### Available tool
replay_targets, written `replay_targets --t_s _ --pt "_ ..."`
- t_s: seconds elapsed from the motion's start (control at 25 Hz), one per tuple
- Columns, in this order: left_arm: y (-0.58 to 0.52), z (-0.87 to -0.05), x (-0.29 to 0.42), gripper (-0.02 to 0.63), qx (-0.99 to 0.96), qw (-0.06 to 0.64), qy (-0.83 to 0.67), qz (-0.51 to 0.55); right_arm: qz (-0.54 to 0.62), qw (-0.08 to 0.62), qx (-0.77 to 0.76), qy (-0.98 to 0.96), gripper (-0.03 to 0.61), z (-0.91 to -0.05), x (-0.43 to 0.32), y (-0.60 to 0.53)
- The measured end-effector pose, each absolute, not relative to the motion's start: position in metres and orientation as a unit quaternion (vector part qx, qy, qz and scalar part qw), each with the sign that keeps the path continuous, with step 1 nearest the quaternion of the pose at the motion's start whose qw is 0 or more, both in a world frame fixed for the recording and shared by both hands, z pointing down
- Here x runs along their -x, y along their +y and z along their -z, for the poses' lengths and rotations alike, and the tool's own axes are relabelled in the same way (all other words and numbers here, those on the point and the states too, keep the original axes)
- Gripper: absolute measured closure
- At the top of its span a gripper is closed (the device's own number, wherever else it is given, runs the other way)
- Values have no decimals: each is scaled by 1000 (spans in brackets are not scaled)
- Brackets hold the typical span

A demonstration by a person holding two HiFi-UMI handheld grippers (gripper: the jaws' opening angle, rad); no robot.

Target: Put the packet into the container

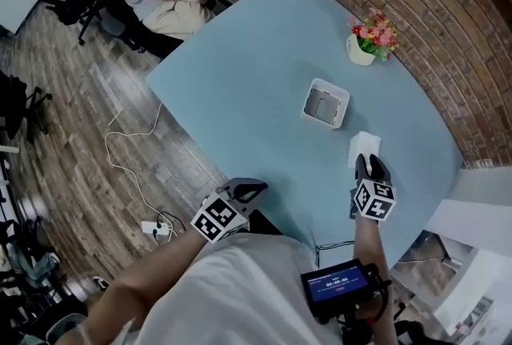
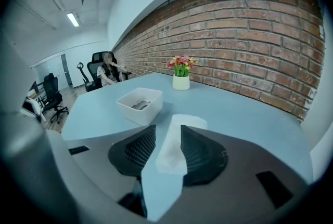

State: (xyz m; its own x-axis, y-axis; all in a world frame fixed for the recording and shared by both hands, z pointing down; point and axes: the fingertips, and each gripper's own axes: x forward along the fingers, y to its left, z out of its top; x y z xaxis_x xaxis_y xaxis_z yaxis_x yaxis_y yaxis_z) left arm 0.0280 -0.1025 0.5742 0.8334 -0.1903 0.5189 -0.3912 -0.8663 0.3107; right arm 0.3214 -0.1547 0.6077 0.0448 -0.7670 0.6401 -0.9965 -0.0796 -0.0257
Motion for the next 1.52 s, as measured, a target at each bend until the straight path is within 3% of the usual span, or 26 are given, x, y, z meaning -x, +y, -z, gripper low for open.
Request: replay_targets --t_s 0.32,0.52,0.88,1.08,1.52 --pt "-104 -581 -28 603 -930 215 -161 -252 -317 267 -685 -599 259 -638 -356 -176" --pt "-102 -583 -27 603 -928 218 -158 -257 -361 286 -684 -566 209 -657 -364 -173" --pt "-103 -582 -26 603 -929 216 -159 -256 -385 281 -680 -557 217 -664 -366 -170" --pt "-99 -585 -25 603 -929 216 -158 -255 -382 278 -679 -562 282 -661 -364 -167" --pt "-97 -582 -16 603 -929 220 -174 -242 -359 266 -675 -588 291 -632 -345 -172"
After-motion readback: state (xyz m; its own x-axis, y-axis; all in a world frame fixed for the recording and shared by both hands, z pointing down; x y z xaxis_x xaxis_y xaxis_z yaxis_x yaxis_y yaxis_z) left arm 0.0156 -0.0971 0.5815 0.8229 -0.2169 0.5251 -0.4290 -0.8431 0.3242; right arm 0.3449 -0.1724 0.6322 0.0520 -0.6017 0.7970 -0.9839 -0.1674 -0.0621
